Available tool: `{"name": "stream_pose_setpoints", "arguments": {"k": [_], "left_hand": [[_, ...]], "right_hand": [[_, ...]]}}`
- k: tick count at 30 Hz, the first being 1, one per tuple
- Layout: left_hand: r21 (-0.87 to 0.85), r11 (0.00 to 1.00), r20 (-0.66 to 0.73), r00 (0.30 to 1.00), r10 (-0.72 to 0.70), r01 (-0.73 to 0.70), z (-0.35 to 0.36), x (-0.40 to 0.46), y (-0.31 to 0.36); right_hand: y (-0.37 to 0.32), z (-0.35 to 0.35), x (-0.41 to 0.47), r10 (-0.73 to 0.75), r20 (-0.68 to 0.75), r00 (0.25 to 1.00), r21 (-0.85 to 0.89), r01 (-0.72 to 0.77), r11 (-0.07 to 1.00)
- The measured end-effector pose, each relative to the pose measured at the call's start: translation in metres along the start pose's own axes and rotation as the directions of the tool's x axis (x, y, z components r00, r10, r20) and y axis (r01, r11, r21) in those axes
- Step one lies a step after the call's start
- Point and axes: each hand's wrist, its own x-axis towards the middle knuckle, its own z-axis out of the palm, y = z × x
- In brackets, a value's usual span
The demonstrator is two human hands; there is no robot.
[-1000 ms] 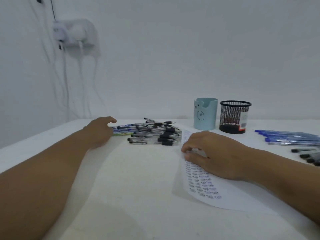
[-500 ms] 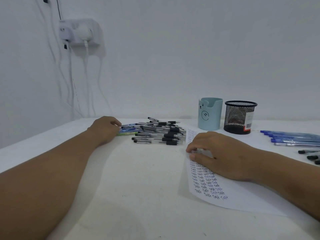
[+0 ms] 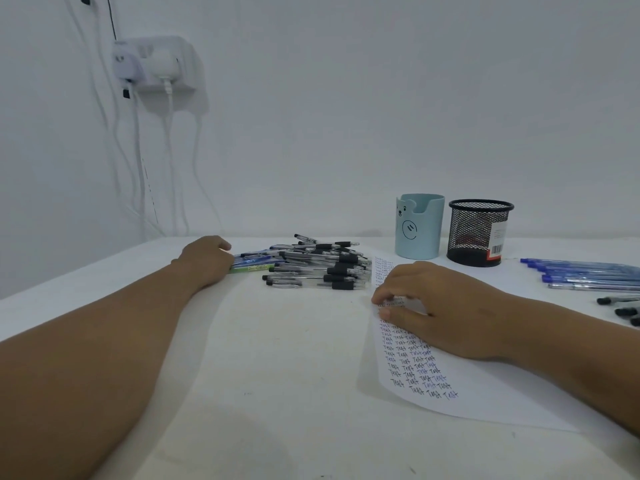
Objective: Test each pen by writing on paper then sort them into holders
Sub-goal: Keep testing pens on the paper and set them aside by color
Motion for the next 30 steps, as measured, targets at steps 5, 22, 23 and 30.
{"name": "stream_pose_setpoints", "arguments": {"k": [5, 22, 23, 30], "left_hand": [[0.099, 0.995, -0.033, 0.999, 0.032, -0.028, 0.0, -0.002, 0.005], [-0.294, 0.955, -0.097, 0.995, 0.018, -0.046, -0.014, -0.007, 0.016], [-0.385, 0.918, -0.094, 0.994, 0.061, -0.093, -0.014, -0.013, 0.022], [-0.372, 0.811, 0.001, 0.873, 0.487, -0.451, -0.006, -0.067, 0.077]], "right_hand": [[0.0, 0.001, 0.001, -0.002, -0.001, 1.0, -0.01, 0.002, 1.0], [-0.005, -0.002, -0.001, 0.008, 0.006, 1.0, -0.011, -0.008, 1.0], [-0.005, -0.002, -0.001, 0.012, 0.008, 1.0, -0.009, -0.012, 1.0], [-0.007, -0.007, -0.004, 0.068, -0.028, 0.997, 0.035, -0.067, 0.997]]}}
